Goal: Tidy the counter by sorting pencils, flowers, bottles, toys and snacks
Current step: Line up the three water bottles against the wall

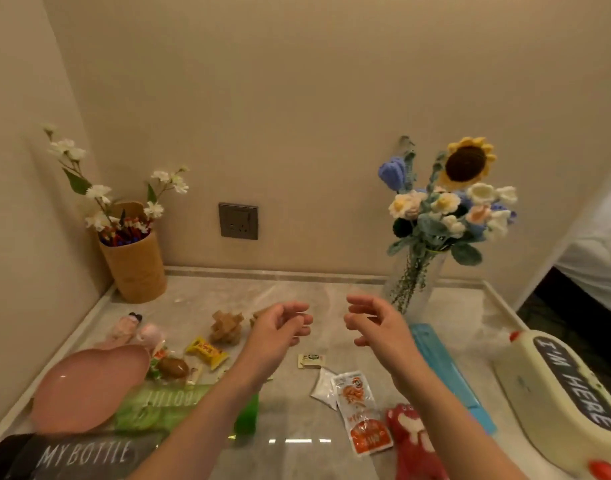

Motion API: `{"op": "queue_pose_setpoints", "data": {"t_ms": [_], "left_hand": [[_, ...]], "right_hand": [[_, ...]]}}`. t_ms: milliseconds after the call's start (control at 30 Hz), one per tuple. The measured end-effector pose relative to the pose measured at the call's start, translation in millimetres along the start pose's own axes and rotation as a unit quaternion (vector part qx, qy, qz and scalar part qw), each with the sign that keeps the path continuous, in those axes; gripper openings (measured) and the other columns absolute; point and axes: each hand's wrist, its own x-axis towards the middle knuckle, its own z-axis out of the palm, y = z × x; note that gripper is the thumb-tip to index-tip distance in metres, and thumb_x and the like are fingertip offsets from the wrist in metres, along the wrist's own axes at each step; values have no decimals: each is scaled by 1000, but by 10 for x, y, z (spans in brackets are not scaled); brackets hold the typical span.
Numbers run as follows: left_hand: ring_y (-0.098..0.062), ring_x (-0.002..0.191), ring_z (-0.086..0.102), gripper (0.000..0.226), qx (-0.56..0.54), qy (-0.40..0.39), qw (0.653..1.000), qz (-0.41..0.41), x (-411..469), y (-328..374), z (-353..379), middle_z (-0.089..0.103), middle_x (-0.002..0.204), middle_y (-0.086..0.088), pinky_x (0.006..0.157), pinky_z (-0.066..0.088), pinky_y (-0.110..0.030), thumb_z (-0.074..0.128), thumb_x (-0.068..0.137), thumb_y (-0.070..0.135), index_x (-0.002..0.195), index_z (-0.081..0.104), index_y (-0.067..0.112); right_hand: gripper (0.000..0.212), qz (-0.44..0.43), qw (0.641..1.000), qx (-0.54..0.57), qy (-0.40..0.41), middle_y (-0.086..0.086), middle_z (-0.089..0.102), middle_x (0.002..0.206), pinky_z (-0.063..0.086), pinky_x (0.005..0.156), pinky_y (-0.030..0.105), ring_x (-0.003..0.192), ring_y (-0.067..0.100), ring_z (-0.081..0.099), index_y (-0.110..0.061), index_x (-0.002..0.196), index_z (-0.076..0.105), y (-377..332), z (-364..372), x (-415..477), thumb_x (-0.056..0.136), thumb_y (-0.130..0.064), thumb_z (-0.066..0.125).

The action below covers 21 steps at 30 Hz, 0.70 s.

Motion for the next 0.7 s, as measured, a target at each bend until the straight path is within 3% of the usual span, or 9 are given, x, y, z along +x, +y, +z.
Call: {"op": "queue_pose_setpoints", "data": {"t_ms": [167, 300, 400, 533, 600, 700], "left_hand": [[-14, 92, 66, 21, 17, -68, 998, -3, 47, -104, 744, 69, 104, -2, 81, 51, -25, 49, 98, 11, 114, 59, 18], [-14, 91, 66, 20, 22, -117, 993, -7, 116, -154, 1302, 69, 104, -1, 80, 51, -24, 49, 97, 9, 108, 60, 21], [-10, 89, 65, 20, 32, -144, 989, -15, 195, -198, 1688, 68, 107, -1, 77, 49, -21, 51, 96, 7, 105, 60, 22], [-10, 98, 59, 26, 70, -174, 981, -43, 329, -307, 2130, 60, 120, -2, 71, 47, -17, 56, 94, 9, 118, 57, 18], [-14, 109, 56, 37, 99, -182, 975, -76, 384, -369, 2295, 54, 130, -3, 81, 48, -24, 56, 94, 11, 131, 49, 12], [-20, 126, 47, 45, 153, -169, 970, -88, 467, -457, 2427, 43, 142, -6, 102, 43, -34, 55, 95, 12, 138, 42, 11]], "right_hand": [[24, 31, 997, 8, 72, -2, 66, 103, 53, 67, 23, 94, 16, 64, -29, 104, 64, 312, -678, -143, 88, -12, 67], [26, 30, 992, -3, 124, -2, 68, 97, 52, 62, 17, 84, 14, 64, -26, 99, 65, 530, -1140, -253, 86, -4, 67], [29, 41, 987, 1, 156, -2, 68, 98, 52, 70, 21, 87, 13, 64, -27, 99, 65, 683, -1461, -301, 85, -2, 67], [29, 64, 983, -15, 171, -1, 67, 100, 49, 71, 14, 94, 15, 64, -22, 104, 64, 905, -1777, -321, 84, -2, 68], [32, 94, 984, -43, 148, -2, 64, 102, 47, 73, 13, 100, 18, 62, -21, 108, 62, 1058, -1847, -310, 82, -3, 70], [53, 166, 976, -125, 58, -5, 55, 113, 44, 77, 13, 102, 7, 54, -22, 126, 53, 1311, -1854, -290, 78, -19, 75]]}}
